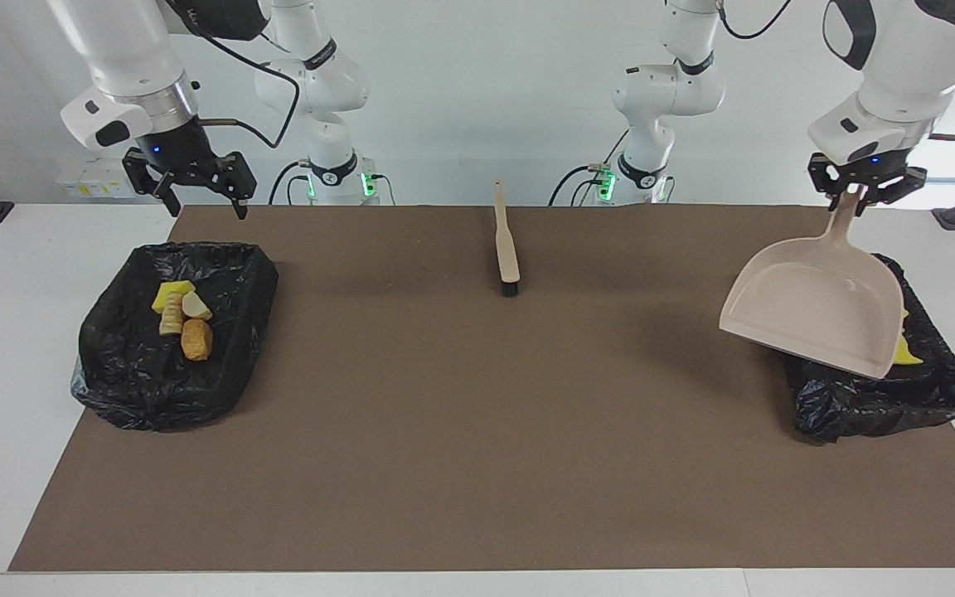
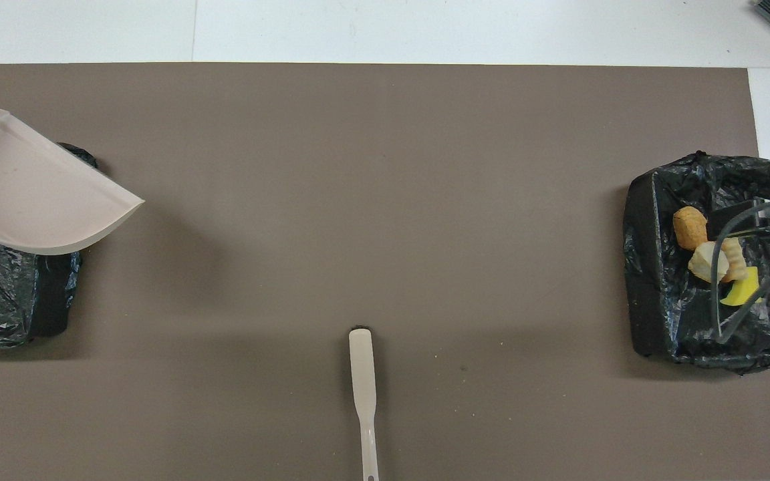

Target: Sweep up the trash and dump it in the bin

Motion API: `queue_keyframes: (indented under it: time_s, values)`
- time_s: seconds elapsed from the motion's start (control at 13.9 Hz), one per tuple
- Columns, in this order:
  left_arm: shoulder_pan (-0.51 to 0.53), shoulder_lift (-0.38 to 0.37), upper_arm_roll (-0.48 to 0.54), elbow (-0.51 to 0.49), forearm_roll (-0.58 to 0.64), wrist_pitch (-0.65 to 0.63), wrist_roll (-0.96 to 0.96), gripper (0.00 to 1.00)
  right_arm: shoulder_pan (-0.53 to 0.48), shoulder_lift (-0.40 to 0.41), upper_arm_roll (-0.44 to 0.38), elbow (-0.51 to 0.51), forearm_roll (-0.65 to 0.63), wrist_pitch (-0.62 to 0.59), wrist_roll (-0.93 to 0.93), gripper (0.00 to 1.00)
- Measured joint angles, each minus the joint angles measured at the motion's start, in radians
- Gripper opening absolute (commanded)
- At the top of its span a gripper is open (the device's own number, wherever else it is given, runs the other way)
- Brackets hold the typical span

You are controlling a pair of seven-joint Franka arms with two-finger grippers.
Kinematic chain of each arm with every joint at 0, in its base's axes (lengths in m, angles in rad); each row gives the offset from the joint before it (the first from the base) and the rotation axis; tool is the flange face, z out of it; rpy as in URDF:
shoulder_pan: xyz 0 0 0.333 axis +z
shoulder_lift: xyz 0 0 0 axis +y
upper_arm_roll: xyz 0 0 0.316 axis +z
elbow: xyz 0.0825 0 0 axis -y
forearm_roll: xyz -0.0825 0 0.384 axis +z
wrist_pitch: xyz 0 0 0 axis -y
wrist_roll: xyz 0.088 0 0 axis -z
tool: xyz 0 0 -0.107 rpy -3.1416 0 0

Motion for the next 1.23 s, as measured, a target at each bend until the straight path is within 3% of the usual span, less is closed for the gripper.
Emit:
queue_keyframes:
  time_s: [0.22, 0.5, 0.87, 1.23]
  values:
    - [-0.114, 0.001, -0.004, -0.024, -0.102, 0.018, -0.261, 0.0, 0.0, -0.001, 0.0, 0.0, 0.002, 0.0, 0.0, 1.0]
    - [-0.261, 0.015, -0.006, -0.098, -0.174, 0.2, -0.574, 0.0, 0.0, -0.002, -0.001, -0.004, 0.003, 0.0, 0.001, 1.0]
    - [-0.382, 0.056, -0.006, -0.139, -0.2, 0.377, -0.718, 0.0, -0.001, -0.006, -0.003, -0.014, 0.019, 0.0, 0.031, 1.0]
    - [-0.512, 0.177, -0.006, -0.141, -0.243, 0.521, -0.873, 0.0, -0.003, -0.019, -0.005, -0.028, 0.043, 0.0, 0.051, 1.0]
